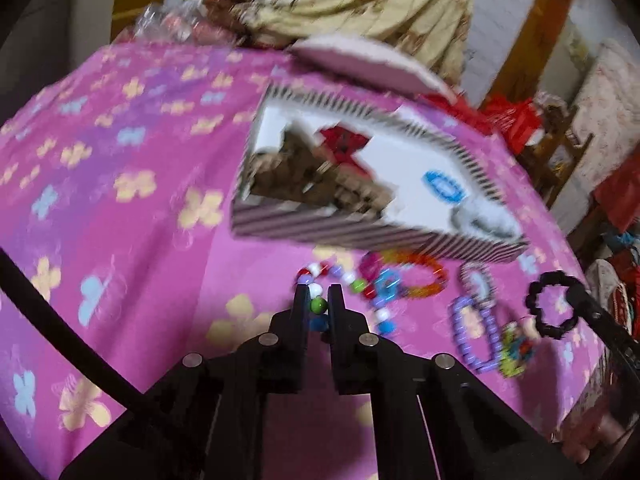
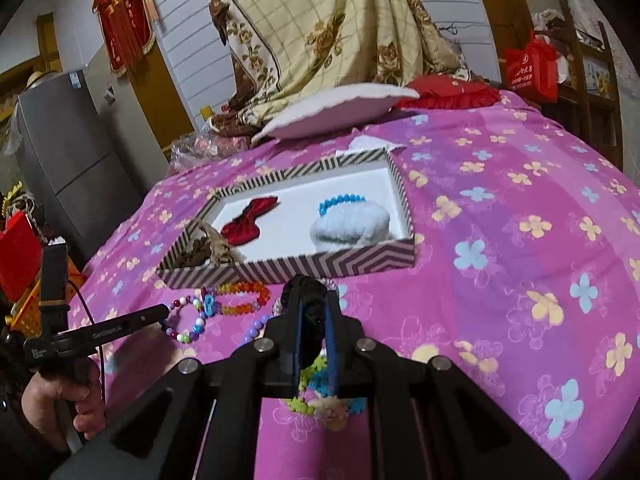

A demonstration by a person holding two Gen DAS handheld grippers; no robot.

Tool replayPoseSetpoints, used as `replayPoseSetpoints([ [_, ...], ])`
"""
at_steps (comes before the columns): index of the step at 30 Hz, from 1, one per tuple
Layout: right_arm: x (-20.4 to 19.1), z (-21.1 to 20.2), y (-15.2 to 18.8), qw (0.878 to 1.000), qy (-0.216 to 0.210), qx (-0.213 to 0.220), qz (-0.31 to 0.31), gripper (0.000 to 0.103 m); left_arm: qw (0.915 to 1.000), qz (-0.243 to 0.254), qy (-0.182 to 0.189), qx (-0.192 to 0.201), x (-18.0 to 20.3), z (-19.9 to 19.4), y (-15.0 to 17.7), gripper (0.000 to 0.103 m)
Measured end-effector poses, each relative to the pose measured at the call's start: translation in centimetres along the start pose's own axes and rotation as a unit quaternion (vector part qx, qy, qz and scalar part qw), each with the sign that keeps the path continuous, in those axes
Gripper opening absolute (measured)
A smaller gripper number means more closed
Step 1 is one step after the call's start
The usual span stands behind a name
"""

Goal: Organize jewelry
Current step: 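Grasp the multicolour bead bracelet with the left tool while the right tool grasps a purple bead bracelet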

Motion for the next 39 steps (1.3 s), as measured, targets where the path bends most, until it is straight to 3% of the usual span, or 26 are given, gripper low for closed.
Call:
replayPoseSetpoints([
  [3,0.2,-0.2,-0.1,1.000,0.000,0.005,0.002,0.010,0.9996,0.022,0.011,0.014,1.1,-0.5,-0.2,0.000],
  [12,-0.6,-0.4,0.1,1.000,0.001,0.007,-0.013,0.010,0.9986,0.029,0.035,0.027,1.9,-1.1,-0.3,0.000],
  [30,-4.0,-0.8,0.6,0.997,-0.012,0.019,-0.069,0.010,0.9982,0.028,-0.045,0.029,1.8,-2.3,1.0,0.000],
  [39,-4.8,-0.1,1.3,0.996,-0.015,0.007,-0.084,0.010,0.9978,0.023,-0.056,0.027,1.3,-2.3,1.1,0.000],
])
Point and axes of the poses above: each gripper's, at about its wrist camera, not at the fingertips, and z roughly the way its jaws point, x to its right, y to its underside, the point moved 1 cm from there along z, roughly the way its jaws point, and after that the axes turned 15 degrees about y, right-handed, at the moved point
